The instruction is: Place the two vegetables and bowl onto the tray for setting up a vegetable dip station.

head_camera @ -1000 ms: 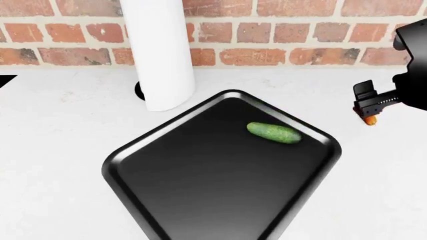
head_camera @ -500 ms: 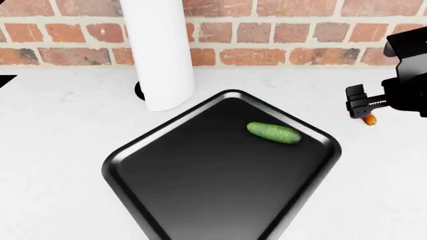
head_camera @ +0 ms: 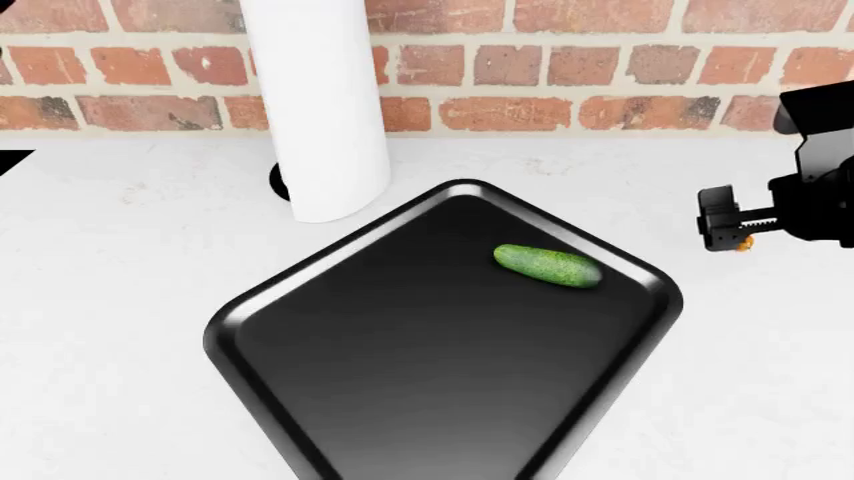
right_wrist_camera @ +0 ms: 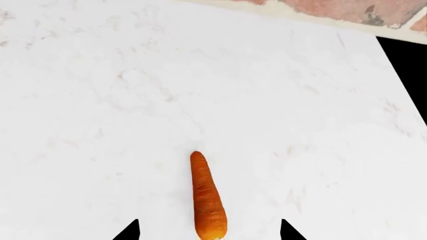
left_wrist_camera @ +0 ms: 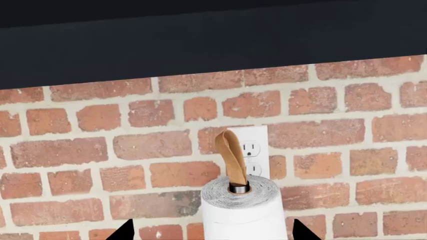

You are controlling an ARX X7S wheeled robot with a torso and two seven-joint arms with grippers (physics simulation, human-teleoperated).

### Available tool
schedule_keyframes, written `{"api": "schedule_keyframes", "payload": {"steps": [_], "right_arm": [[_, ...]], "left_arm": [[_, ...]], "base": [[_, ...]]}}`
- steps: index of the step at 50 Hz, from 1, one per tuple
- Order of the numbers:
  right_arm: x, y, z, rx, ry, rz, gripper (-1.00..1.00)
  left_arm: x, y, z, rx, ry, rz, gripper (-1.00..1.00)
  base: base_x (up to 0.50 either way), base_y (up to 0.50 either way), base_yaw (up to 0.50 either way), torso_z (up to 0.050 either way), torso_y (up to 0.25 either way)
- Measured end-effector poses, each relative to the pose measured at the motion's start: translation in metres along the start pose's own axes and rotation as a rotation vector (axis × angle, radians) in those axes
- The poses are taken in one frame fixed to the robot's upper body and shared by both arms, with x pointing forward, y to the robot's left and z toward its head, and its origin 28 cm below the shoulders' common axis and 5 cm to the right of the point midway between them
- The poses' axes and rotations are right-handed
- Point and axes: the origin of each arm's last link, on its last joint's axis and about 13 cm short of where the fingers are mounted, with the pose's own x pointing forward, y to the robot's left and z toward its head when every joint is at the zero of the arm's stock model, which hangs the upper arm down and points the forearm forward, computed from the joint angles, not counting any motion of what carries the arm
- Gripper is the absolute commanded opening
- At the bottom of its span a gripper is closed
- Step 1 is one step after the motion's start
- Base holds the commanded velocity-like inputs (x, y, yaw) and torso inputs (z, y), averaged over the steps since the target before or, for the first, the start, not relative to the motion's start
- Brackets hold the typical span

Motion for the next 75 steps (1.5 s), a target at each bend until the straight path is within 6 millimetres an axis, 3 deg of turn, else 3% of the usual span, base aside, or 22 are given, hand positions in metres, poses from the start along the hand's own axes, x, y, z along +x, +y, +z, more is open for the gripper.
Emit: {"api": "schedule_keyframes", "payload": {"steps": [30,57,75], "right_arm": [[0.011,0.000,-0.005,0.019,-0.001,0.001,1.00],[0.003,0.002,0.015,0.003,-0.106,0.018,1.00],[0.002,-0.003,0.009,0.015,-0.096,0.001,1.00]], "left_arm": [[0.000,-0.002,-0.001,0.002,0.002,-0.007,1.00],[-0.001,-0.003,-0.001,0.023,-0.003,-0.033,1.00],[-0.001,-0.005,-0.003,0.036,-0.002,-0.045,1.00]], "base": [[0.00,0.00,0.00,0.000,0.000],[0.00,0.00,0.00,0.000,-0.098],[0.00,0.00,0.00,0.000,-0.014]]}}
